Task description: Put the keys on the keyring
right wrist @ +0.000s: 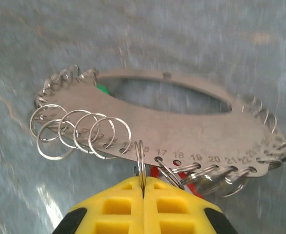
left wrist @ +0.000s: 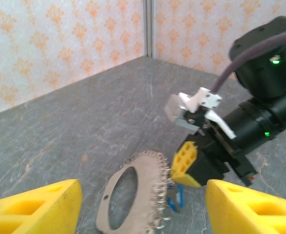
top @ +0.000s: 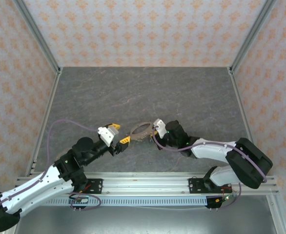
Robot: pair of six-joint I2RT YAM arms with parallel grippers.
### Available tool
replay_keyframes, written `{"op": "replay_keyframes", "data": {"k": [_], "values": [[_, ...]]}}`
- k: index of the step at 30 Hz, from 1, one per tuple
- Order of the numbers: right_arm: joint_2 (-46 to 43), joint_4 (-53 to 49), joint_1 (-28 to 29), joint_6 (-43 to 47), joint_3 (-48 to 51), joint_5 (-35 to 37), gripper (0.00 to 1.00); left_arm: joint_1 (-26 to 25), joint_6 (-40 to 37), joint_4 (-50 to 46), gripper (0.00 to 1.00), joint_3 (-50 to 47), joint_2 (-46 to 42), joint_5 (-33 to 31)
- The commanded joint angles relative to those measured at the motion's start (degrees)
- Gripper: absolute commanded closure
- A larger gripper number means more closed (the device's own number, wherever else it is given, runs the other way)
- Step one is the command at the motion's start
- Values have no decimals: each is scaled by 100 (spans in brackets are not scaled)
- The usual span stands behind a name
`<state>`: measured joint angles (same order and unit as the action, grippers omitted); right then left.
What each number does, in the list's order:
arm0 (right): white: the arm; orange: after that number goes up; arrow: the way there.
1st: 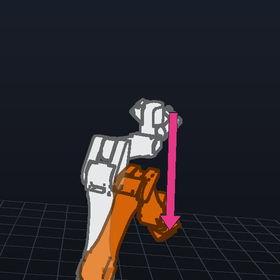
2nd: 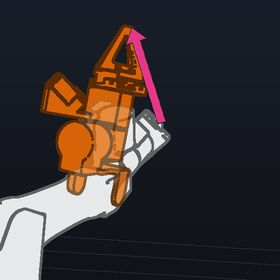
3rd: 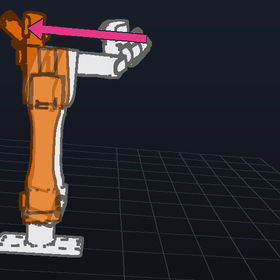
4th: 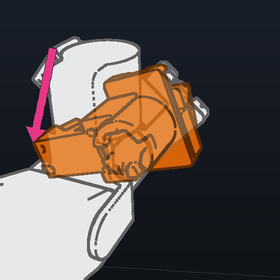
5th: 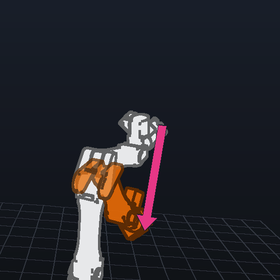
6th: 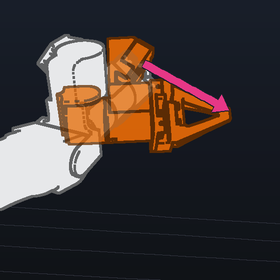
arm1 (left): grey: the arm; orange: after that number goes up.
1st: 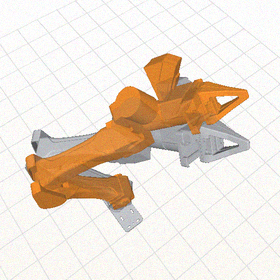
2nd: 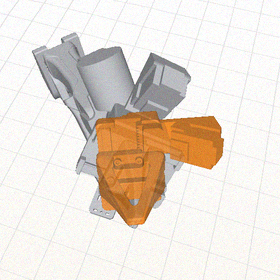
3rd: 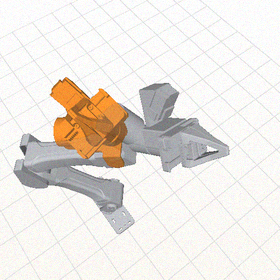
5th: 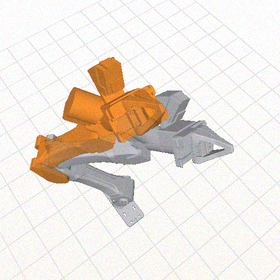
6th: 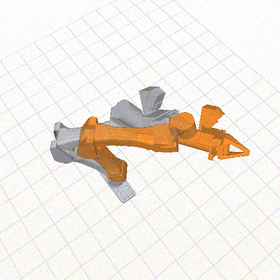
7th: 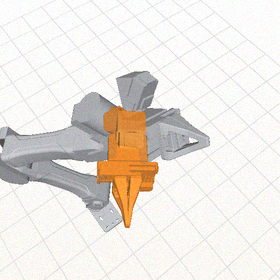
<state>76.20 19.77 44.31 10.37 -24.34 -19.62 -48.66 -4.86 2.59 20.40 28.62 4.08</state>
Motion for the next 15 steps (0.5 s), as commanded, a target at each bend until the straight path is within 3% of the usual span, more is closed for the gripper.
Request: {"op": "replay_keyframes", "data": {"k": [1, 3, 8, 13, 15], "values": [[-598, 135, -11, -419, 277, 290, 94, -11, 130, 50, 32, 59, 279, -337], [-892, -24, -11, -500, 401, 485, 82, -3, 159, -43, 32, 184, 525, -495], [-2130, -533, -18, -641, 613, 1440, 67, 272, 531, -123, 30, 358, 870, -791], [-3423, -714, -157, -298, 672, 3047, 46, 1367, 1072, -592, 26, 464, 867, -1059], [-3559, -798, -420, -73, 548, 3488, 40, 1748, 1130, -594, 20, 426, 839, -1336]]}}
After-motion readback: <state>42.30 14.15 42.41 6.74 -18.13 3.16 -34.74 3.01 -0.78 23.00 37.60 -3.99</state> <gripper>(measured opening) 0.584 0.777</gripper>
